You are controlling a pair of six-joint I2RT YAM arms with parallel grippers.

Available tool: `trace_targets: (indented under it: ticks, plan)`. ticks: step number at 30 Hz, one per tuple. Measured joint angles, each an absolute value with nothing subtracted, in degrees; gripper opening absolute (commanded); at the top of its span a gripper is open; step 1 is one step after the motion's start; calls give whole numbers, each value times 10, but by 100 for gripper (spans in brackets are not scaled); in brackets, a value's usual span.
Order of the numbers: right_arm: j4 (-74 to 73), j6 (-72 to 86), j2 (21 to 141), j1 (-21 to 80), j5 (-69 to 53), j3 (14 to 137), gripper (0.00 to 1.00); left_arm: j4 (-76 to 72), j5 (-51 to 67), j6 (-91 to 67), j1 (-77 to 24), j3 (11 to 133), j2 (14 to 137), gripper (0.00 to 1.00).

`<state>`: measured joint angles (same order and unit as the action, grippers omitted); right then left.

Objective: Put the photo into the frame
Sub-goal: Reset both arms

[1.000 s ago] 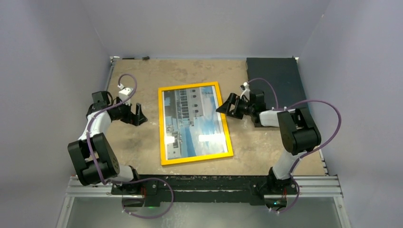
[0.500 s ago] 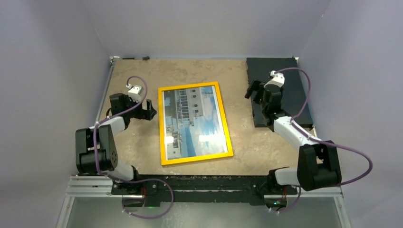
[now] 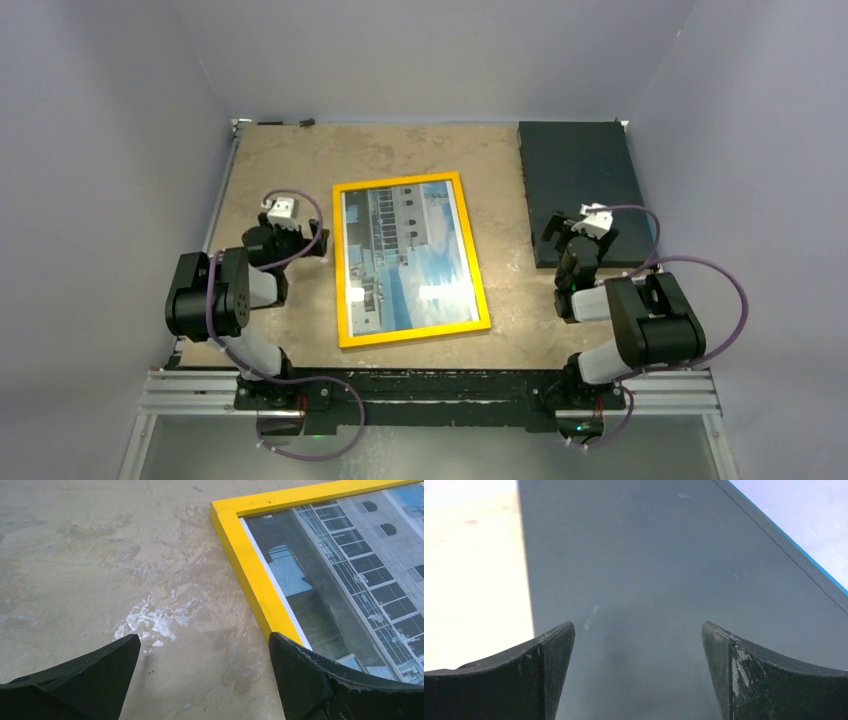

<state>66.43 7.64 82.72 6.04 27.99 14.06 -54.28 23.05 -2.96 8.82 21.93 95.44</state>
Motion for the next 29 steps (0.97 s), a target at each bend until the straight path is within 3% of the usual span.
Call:
trace_targets:
  ticks: [6,29]
  plan:
    - [805,27,901,66,228,125,99,-719,161,-21,39,112,953,100]
    - [844,28,906,53,208,142,99,-708,67,-8,10,147,956,100]
